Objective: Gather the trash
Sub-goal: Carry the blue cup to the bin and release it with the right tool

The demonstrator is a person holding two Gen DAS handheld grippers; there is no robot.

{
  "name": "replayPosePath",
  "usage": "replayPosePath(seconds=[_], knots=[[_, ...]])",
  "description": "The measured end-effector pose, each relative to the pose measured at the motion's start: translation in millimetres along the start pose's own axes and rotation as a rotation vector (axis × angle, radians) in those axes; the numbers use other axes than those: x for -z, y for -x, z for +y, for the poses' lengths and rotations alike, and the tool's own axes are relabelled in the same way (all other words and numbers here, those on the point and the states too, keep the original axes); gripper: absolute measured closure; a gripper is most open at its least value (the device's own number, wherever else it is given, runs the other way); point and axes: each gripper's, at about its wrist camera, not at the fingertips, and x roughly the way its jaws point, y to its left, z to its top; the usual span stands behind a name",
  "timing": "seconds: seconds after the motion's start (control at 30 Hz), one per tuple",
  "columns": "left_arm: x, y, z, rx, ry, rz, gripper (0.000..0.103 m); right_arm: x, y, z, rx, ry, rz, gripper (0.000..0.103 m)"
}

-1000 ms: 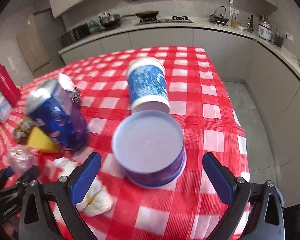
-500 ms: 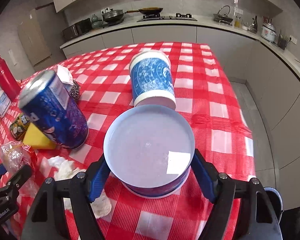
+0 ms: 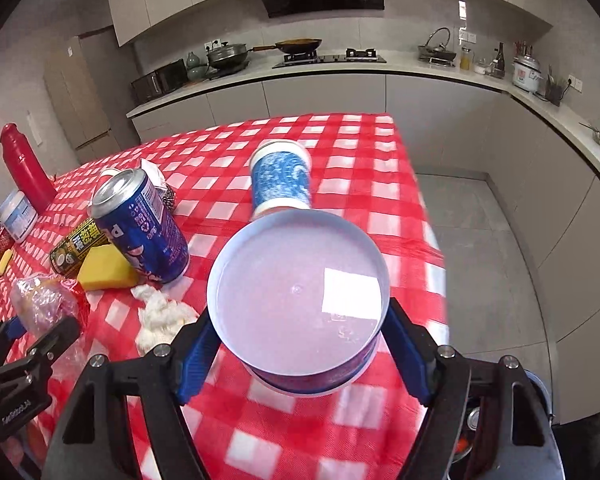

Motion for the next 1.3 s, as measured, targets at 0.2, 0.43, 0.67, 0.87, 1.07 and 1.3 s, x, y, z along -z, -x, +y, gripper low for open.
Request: replayPosePath(seconds=[0.2, 0.43, 0.67, 0.87, 1.07, 1.3], knots=[[7.1, 7.9, -38.6, 0.03, -0.031, -0.004, 0.018, 15.4, 30.1, -31.0, 0.019, -0.013, -0.016, 0.024], [19.1, 19.7, -100.6, 0.082, -0.084, -0.008, 0.018, 40.8, 65.2, -79.7, 0.059, -0.032, -0.025, 0.024], [31.8, 25.8, -161.1, 0.137, -0.13, -0.002, 0.018, 69.1, 88.7, -156.6, 0.121, -0.103, -0.011, 0.024], [48.3, 22.0, -223.6, 0.186, -0.175, 0.019, 0.018, 104.4, 91.2, -230.9, 0.169, -0.159, 0.034, 0.024], [65.2, 16.9, -277.3, 0.204, -0.211, 0.036, 0.018, 138.2, 74.3, -287.2, 0.156, -0.193, 0.088, 0.024], [83.3, 1.2, -316.9, 0.18, -0.226, 0.05, 0.018, 164.6, 25.1, -326.1, 0.137, -0.158, 0.151, 0.009]])
